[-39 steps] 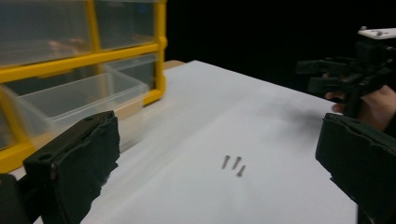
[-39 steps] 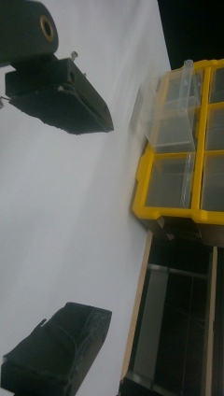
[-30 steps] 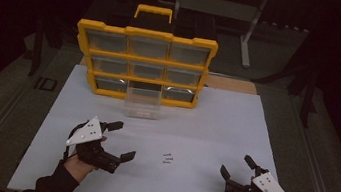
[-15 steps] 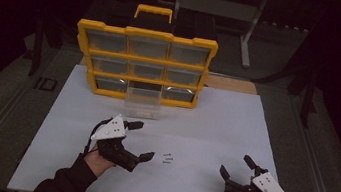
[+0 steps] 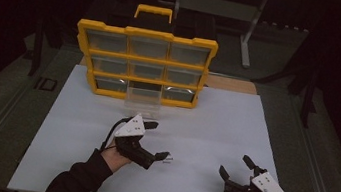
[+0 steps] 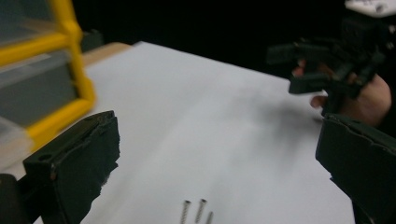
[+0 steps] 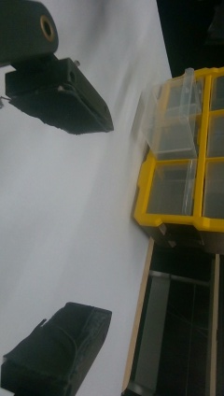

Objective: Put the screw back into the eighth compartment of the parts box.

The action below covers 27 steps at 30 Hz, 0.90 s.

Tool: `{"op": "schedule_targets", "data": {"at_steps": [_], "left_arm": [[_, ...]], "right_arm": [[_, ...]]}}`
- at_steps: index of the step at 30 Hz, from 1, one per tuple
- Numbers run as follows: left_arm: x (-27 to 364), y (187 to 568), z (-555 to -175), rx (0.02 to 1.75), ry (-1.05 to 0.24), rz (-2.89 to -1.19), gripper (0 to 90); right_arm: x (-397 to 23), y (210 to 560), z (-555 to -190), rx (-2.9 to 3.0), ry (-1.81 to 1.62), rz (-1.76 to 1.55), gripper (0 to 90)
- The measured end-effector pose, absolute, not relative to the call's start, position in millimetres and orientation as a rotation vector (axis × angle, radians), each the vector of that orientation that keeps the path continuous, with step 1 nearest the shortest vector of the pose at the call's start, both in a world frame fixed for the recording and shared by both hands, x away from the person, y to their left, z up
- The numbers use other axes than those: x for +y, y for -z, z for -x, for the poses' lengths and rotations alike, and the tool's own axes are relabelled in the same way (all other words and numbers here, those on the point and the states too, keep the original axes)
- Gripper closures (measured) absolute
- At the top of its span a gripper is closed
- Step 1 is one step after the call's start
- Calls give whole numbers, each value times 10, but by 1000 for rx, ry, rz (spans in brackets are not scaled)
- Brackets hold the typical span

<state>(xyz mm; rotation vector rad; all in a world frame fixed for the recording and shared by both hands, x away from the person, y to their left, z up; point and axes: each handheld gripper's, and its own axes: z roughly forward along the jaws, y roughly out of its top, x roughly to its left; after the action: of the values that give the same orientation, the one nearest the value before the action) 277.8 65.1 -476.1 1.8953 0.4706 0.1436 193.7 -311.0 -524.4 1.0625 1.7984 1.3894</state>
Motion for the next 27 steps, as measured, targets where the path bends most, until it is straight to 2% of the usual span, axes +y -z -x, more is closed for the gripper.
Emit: {"op": "schedule_targets", "data": {"at_steps": [3,6,17,24,27], "left_arm": [[570,4844,-2830,458,-118,-1933,0],[532,4900,-2870,456,-89,-1950,97],[447,5160,-2997,469,-33,-2056,207],[416,5240,-3036,468,-23,-2123,470],[396,5266,-3043,465,-21,-2156,528]], "right_arm": [[-3108,5243,-1935,1799,-1391,-1061,91],[-3111,5241,-1932,1801,-1392,-1060,91],[-3106,5241,-1930,1803,-1392,-1058,91],[-3104,5247,-1933,1809,-1394,-1056,91],[-3102,5249,-1935,1811,-1394,-1058,91]]}}
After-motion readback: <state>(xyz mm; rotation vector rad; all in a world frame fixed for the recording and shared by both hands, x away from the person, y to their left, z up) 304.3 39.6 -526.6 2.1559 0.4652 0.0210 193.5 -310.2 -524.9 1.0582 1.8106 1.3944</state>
